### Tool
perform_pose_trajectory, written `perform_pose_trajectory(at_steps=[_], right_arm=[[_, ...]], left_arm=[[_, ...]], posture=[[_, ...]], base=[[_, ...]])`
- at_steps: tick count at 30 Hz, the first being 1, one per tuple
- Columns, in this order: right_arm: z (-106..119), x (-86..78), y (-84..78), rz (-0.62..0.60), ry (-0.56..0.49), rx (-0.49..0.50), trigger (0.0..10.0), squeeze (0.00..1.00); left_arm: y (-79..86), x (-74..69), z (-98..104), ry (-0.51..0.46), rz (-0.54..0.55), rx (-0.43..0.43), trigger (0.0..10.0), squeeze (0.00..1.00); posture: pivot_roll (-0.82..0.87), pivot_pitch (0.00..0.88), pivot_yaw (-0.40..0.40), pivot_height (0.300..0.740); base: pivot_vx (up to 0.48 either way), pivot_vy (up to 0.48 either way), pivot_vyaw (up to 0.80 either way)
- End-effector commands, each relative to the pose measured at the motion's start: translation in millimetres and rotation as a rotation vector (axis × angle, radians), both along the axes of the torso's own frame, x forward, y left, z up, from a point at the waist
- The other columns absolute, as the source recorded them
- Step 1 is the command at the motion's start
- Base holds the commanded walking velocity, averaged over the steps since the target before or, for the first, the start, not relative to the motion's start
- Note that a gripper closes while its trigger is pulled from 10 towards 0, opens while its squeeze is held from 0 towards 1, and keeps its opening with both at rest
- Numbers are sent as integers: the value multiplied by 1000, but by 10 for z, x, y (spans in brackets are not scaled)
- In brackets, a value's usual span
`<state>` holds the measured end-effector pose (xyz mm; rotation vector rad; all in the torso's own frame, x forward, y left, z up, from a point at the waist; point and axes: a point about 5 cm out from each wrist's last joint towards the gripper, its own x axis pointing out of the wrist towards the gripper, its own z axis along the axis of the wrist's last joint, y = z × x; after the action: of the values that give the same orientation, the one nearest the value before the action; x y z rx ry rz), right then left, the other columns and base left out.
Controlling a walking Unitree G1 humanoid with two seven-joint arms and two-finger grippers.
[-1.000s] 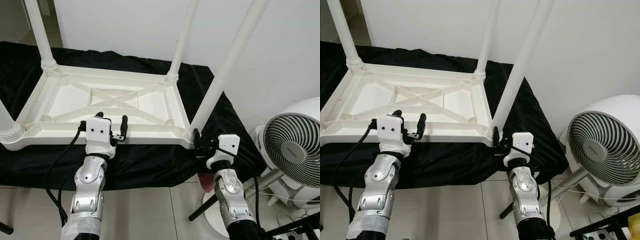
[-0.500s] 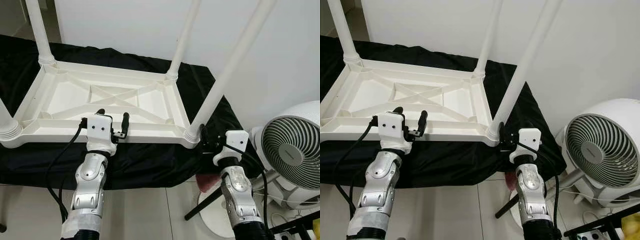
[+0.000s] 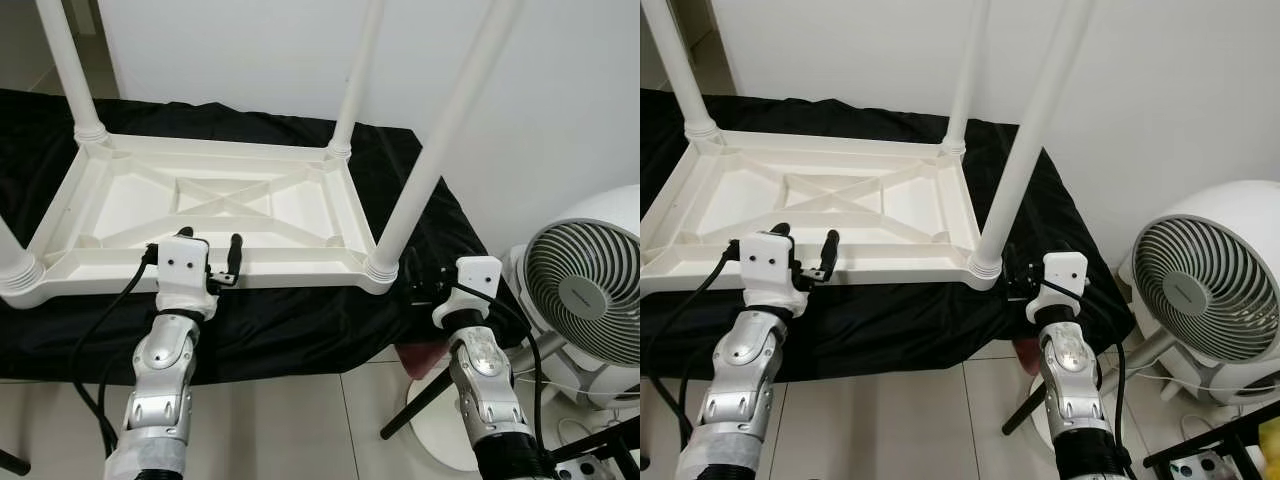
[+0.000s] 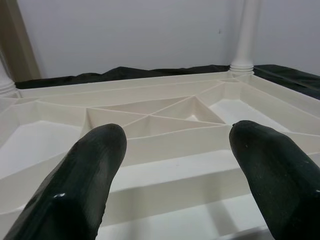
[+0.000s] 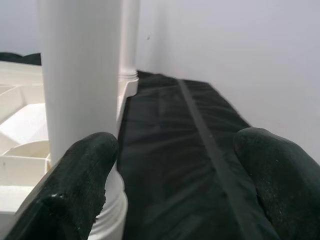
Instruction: Building children table
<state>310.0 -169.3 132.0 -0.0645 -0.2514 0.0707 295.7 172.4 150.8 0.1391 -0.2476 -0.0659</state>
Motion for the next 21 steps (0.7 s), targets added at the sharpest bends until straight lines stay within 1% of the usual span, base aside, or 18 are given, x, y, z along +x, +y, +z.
perform_pose_trajectory(at_steps=[1,7,9,11,14,16,19,20,21], right_arm=[[-2,32,25,22,-3,0,10000,0],[17,84,58,49,-5,5,10000,0],[11,110,74,68,-5,-8,10000,0],[13,137,96,87,-3,14,10000,0],[13,146,103,91,-3,12,10000,0],[21,174,145,109,-9,20,10000,0],[7,201,190,124,-9,40,10000,0],[-9,223,231,132,-4,57,10000,0],[-9,223,231,132,-4,57,10000,0]], left_arm=[[22,2,-33,16,41,-17,10000,0],[31,25,-13,14,45,-17,10000,0],[21,42,-14,17,46,-14,10000,0],[22,59,-16,22,49,-24,10000,0],[21,63,-19,25,48,-24,10000,0],[15,84,-25,32,40,-22,10000,0],[-11,116,-32,35,29,-23,10000,0],[-46,148,-34,35,21,-27,10000,0],[-46,148,-34,35,21,-27,10000,0]], posture=[[5,0,-82,740],[1,0,-80,740],[-4,0,-75,740],[-26,0,-54,740],[-26,0,-54,740],[-53,0,-23,740],[-60,0,-16,740],[-71,0,-10,740],[-71,0,-10,740]], base=[[0,0,0],[0,0,0],[0,0,0],[0,0,0],[0,0,0],[0,0,0],[0,0,0],[0,0,0],[0,0,0]])
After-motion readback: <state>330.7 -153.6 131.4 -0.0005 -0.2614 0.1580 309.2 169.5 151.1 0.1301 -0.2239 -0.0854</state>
